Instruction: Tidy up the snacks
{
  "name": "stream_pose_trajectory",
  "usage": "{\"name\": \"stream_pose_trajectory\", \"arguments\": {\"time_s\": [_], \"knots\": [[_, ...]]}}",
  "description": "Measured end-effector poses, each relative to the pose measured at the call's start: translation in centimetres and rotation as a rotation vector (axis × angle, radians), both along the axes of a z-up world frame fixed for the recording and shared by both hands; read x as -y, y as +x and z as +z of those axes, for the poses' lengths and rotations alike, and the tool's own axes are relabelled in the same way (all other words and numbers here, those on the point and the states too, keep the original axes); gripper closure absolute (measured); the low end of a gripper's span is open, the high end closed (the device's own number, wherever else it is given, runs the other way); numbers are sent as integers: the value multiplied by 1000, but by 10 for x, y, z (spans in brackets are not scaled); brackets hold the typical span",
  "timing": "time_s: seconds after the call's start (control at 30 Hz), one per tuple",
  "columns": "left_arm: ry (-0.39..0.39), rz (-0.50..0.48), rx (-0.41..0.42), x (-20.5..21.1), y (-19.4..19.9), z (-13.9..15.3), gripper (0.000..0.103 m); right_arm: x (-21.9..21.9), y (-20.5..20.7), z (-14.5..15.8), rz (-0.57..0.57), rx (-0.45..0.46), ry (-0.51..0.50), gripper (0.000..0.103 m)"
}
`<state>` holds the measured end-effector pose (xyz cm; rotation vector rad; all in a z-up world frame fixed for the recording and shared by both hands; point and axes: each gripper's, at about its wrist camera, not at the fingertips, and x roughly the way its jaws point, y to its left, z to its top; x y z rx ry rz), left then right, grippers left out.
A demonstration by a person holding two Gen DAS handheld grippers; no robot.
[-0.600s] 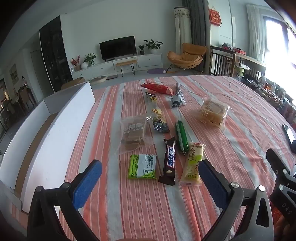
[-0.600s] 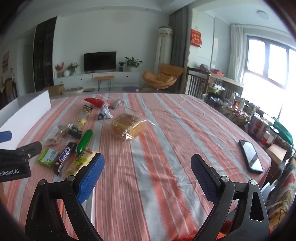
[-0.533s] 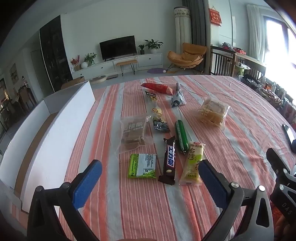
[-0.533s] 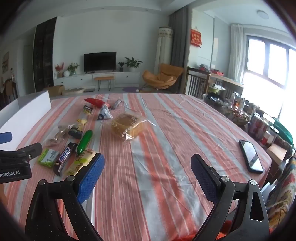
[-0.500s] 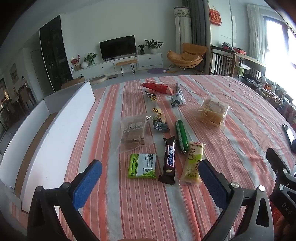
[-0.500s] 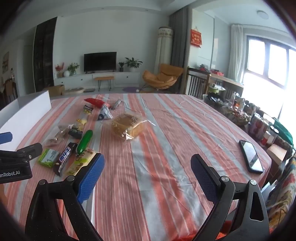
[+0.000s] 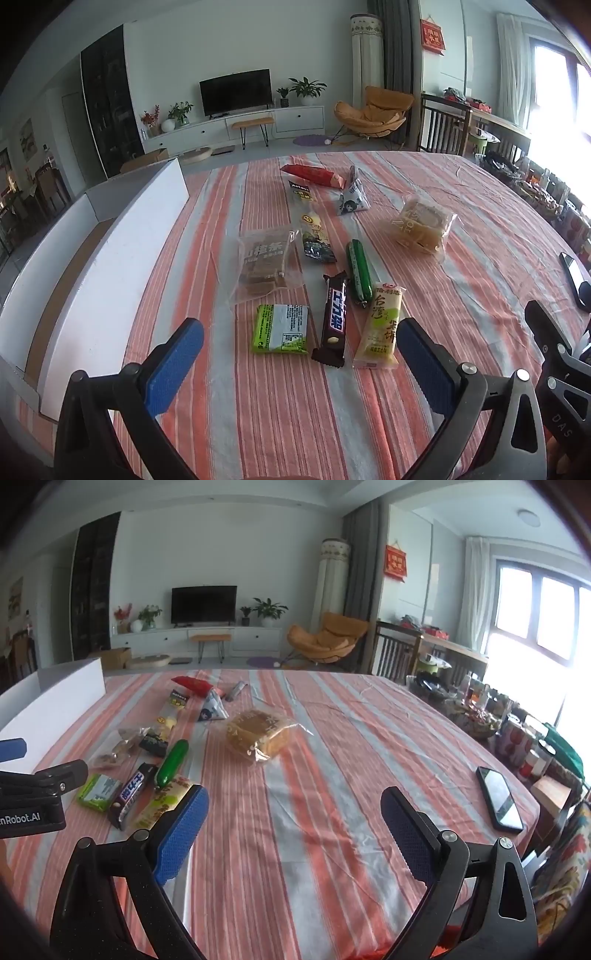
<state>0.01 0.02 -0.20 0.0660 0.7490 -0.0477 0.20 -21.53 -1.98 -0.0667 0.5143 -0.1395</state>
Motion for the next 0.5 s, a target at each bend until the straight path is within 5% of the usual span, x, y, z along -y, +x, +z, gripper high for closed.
{"name": "stream_pose_trajectory", "arguments": {"time_s": [0.5], "knots": [[4, 1, -12, 3, 1, -3, 0, -3, 0, 0, 4, 5, -1, 7]]}}
